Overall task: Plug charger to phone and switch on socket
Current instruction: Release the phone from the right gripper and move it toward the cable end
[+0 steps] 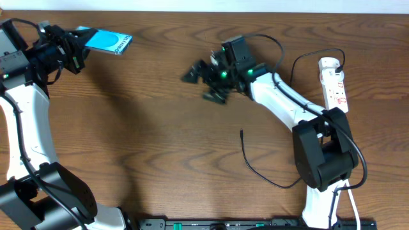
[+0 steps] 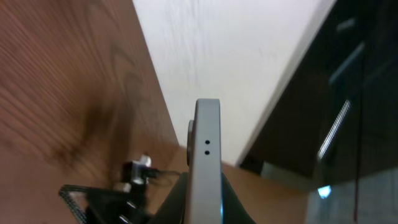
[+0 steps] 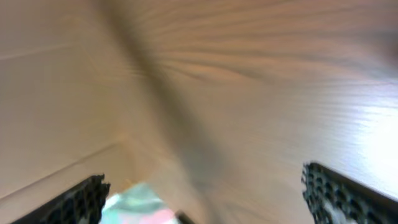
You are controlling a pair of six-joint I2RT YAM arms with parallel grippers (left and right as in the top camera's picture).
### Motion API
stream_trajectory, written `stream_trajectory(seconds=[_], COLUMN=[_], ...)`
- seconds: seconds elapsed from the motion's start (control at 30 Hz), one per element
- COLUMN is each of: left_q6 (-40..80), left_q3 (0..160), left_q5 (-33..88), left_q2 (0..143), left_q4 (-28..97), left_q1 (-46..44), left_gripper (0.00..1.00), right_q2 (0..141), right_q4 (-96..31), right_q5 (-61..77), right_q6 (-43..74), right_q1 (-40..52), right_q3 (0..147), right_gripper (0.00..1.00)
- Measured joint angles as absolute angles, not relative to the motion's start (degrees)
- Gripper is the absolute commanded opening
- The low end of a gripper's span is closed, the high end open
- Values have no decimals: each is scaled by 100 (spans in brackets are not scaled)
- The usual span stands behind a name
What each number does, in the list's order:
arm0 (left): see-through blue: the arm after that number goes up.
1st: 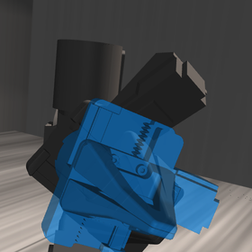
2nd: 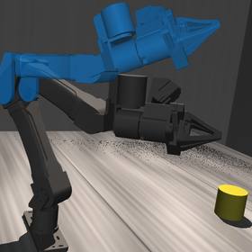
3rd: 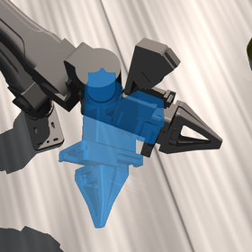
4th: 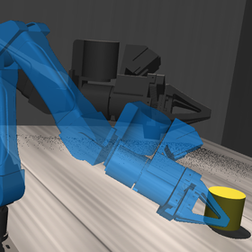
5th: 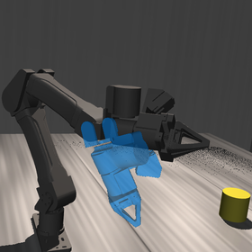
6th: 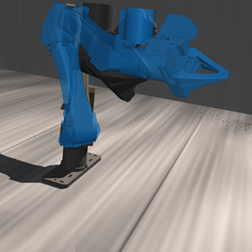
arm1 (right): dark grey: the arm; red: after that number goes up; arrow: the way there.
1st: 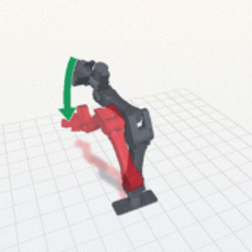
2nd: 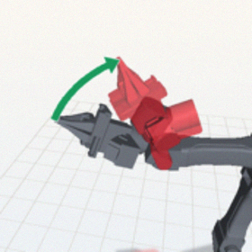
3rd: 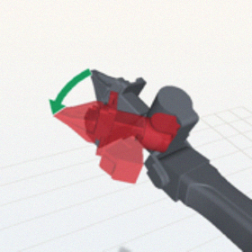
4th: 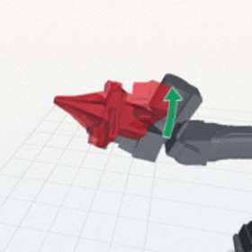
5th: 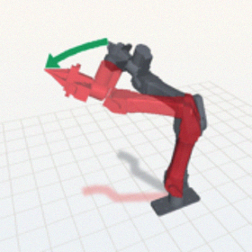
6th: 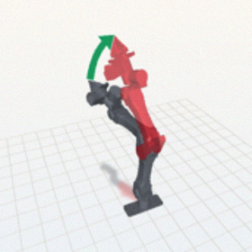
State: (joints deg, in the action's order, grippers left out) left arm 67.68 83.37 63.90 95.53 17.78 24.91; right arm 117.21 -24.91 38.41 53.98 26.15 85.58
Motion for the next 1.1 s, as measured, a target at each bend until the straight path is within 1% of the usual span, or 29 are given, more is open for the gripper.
stream_trajectory(seconds=[0.03,0.07,0.2,0.4,0.57,0.7,0.97,1.1], left_q6=[6748,6718,6401,5454,4486,4016,3533,3420], left_q3=[8337,8337,8337,8337,8337,8337,8337,8324], left_q5=[6519,6650,7063,7330,7367,7365,7365,7581], left_q2=[9553,9553,9553,9553,9668,9988,10873,11242], left_q4=[1780,1782,1835,2554,3033,3063,3037,2630], left_q1=[2491,2491,2482,2224,1656,1155,534,427], left_gripper=[7,7,7,7,7,7,7,7], right_q2=[11716,11699,11620,11240,11089,11098,11098,11098], right_q4=[-2746,-3500,-5087,-6438,-7011,-7290,-7236,-6952], right_q5=[3732,3288,1964,333,-311,-596,-731,-628], right_q6=[5306,4978,4204,3389,2965,2832,2764,2753], right_q1=[2593,2536,2464,2502,2545,2552,2552,2552], right_q3=[8576,8663,9170,10060,10232,10219,9686,9078], right_gripper=[99,99,99,99,99,99,99,99])
